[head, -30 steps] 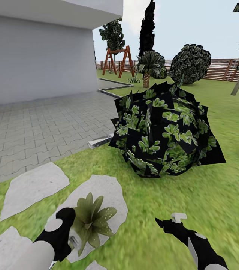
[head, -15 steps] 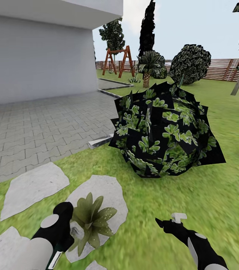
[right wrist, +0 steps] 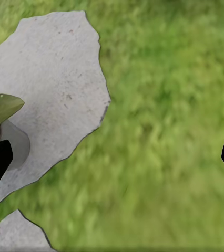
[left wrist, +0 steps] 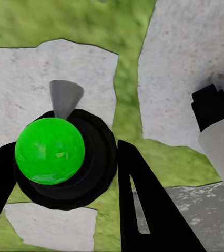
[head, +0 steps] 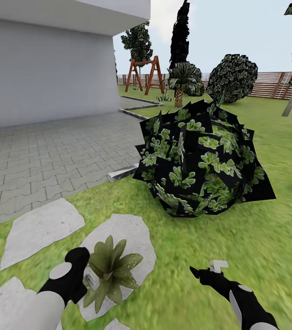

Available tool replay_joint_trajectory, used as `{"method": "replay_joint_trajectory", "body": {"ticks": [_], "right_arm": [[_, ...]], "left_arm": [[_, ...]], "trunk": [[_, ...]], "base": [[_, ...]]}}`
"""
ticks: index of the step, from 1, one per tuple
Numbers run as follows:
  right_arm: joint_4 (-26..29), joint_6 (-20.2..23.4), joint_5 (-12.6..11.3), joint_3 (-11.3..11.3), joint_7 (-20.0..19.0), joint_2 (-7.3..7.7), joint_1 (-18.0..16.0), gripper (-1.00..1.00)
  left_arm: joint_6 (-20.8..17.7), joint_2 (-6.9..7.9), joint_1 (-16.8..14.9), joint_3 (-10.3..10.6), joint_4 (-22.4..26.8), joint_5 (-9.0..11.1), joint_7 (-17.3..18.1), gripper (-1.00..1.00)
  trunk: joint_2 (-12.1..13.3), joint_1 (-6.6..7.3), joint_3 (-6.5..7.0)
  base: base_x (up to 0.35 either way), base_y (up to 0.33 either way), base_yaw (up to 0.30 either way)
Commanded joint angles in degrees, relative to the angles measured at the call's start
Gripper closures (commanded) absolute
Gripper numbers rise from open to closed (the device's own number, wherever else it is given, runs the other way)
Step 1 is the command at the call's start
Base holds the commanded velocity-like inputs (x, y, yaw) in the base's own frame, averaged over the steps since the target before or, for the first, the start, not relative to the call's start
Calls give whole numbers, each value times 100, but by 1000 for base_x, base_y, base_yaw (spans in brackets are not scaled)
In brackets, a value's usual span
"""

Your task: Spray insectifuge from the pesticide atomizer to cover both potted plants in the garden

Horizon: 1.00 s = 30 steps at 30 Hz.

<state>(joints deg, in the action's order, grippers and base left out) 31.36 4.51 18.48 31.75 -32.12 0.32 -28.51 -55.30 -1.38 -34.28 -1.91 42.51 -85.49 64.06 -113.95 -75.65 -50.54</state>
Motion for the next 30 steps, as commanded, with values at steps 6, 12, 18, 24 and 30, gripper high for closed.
{"method": "replay_joint_trajectory", "body": {"ticks": [6, 12, 18, 24, 30], "right_arm": [[7, 33, 33, 41, -48, -6, -5, -100], [-410, 8, 30, 41, -39, -6, -5, -100], [-474, -19, 33, 41, -50, -6, -5, -100], [-473, 1, 20, 41, -57, -6, -5, -100], [-466, 27, 19, 41, -66, -6, -5, -100]], "left_arm": [[-15, -4, 9, -118, -12, -46, 70, 100], [-7, -11, 17, -127, -68, -47, 129, 100], [-7, -20, 18, -125, -290, -53, 133, 100], [-7, -21, 18, -125, -305, -55, 133, 100], [-11, -21, 18, -125, -305, -56, 133, 100]], "trunk": [[-3, 1, -5], [-3, 1, -5], [-3, 1, -5], [-3, 1, -5], [-3, 1, -5]], "base": [[0, 0, 0], [0, 0, 0], [0, 0, 0], [0, 23, 0], [0, 75, -97]]}}
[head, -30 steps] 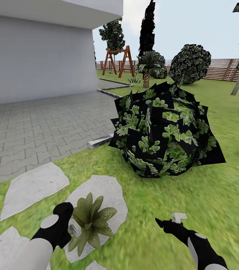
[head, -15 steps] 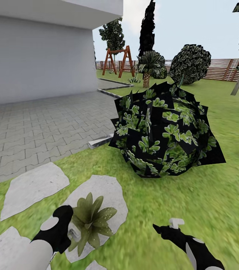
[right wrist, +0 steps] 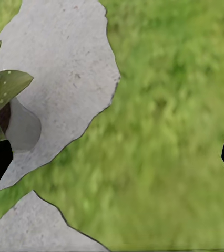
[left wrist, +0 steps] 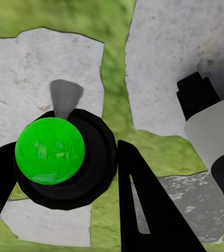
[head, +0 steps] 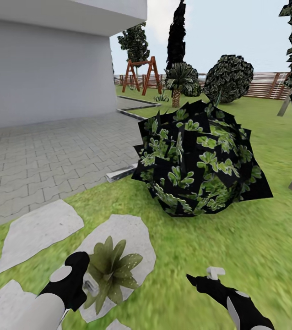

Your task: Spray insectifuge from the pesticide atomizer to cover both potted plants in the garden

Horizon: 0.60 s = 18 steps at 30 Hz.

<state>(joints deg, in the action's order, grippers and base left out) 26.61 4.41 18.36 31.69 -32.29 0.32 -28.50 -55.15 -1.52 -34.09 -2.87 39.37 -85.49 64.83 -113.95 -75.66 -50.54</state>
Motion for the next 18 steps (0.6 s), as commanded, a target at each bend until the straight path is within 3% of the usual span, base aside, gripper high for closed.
{"method": "replay_joint_trajectory", "body": {"ticks": [1, 12, 16, 18], "right_arm": [[9, 39, 33, 48, -48, -6, -6, -100], [10, 40, 36, 48, -49, -6, -6, -100], [6, 39, 36, 48, -45, -6, -6, -100], [9, 39, 36, 48, -48, -6, -6, -100]], "left_arm": [[-28, -7, -2, -29, 9, -56, 56, 100], [-26, -13, -2, -11, -246, -64, 56, 100], [-23, -32, -2, 25, -472, -83, 56, 100], [-29, -90, -2, 141, -506, -89, 57, 100]], "trunk": [[-3, 1, -5], [-3, 1, -5], [-3, 1, -5], [-3, 1, -5]], "base": [[0, 11, -244], [0, 1, -264], [0, 0, -53], [0, 0, -8]]}}
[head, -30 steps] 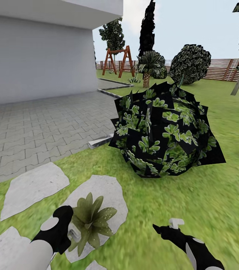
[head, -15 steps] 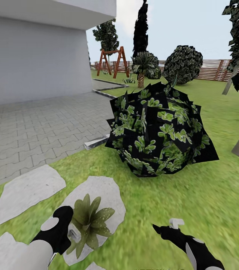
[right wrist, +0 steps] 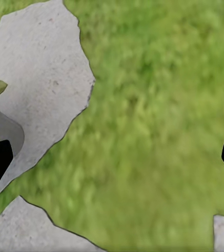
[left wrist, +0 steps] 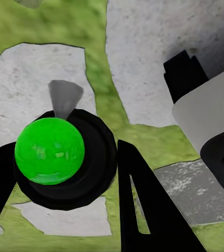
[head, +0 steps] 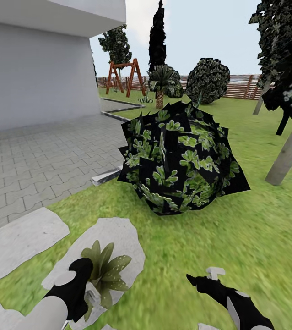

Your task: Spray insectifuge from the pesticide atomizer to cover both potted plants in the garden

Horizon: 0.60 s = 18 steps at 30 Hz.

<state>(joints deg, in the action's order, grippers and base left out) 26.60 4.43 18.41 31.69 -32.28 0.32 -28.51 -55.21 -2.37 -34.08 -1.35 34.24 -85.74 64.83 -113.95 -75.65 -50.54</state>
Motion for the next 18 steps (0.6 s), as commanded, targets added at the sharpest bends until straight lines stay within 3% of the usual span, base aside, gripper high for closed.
{"method": "replay_joint_trajectory", "body": {"ticks": [1, 6, 18], "right_arm": [[7, 38, 31, 48, -47, -6, -5, -100], [7, 35, 31, 48, -46, -6, -5, -100], [4, 34, 31, 46, -46, -6, -5, -100]], "left_arm": [[-24, -43, -2, 75, 1, -65, 57, 100], [-34, -117, -2, 368, -1, -66, 64, 100], [-45, -83, -39, 365, 60, -66, 65, 100]], "trunk": [[-3, 1, -5], [-3, 1, -5], [-3, 1, -5]], "base": [[0, 0, -3], [0, 0, -1], [0, 0, 0]]}}
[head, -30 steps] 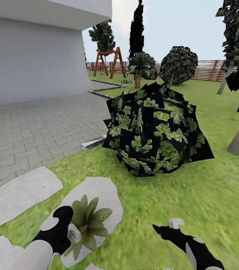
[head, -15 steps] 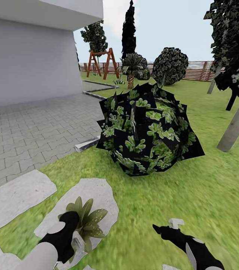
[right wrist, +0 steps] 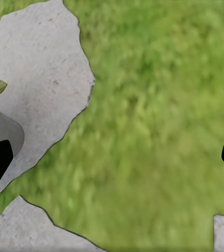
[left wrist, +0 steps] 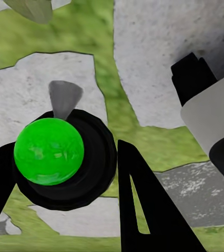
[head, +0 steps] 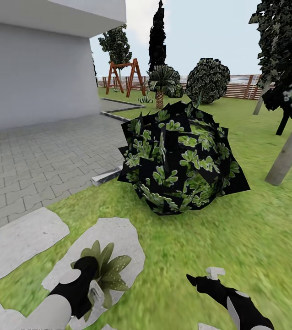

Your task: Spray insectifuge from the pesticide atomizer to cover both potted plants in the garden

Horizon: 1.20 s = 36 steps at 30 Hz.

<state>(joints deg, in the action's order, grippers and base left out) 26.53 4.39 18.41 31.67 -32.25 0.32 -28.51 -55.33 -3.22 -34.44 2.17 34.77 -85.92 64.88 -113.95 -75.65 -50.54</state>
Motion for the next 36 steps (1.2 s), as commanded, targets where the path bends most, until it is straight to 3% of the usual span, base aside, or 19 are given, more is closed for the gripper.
{"method": "replay_joint_trajectory", "body": {"ticks": [1, 8, 14, 21, 25, 28, 36], "right_arm": [[12, 41, 31, 49, -50, -6, -5, -100], [15, 39, 31, 48, -46, -6, -5, -100], [11, 37, 31, 50, -46, -6, -5, -100], [14, 40, 33, 50, -51, -6, -5, -100], [12, 41, 32, 50, -46, -6, -5, -100], [12, 36, 31, 50, -47, -6, -5, -100], [11, 38, 31, 50, -45, -6, -5, -100]], "left_arm": [[-37, 4, -7, 7, 10, -48, 60, 100], [-48, 20, -12, -52, 327, -20, 60, 100], [-25, 64, -10, -334, 394, -13, 60, 100], [-13, 67, -4, -374, 366, -21, 65, 100], [72, 63, -1, -381, 364, -12, 466, 100], [157, 60, -1, -384, 364, -13, 1091, 100], [196, 65, -1, -375, 364, -37, 1270, 100]], "trunk": [[-3, 1, -5], [-3, 1, -5], [-3, 1, -5], [-3, 1, -5], [-3, 1, -5], [-3, 1, -5], [-3, 1, -5]], "base": [[0, 0, 0], [0, 0, 0], [0, 0, 0], [0, 0, 0], [0, 0, 0], [0, 0, 0], [0, 0, 0]]}}
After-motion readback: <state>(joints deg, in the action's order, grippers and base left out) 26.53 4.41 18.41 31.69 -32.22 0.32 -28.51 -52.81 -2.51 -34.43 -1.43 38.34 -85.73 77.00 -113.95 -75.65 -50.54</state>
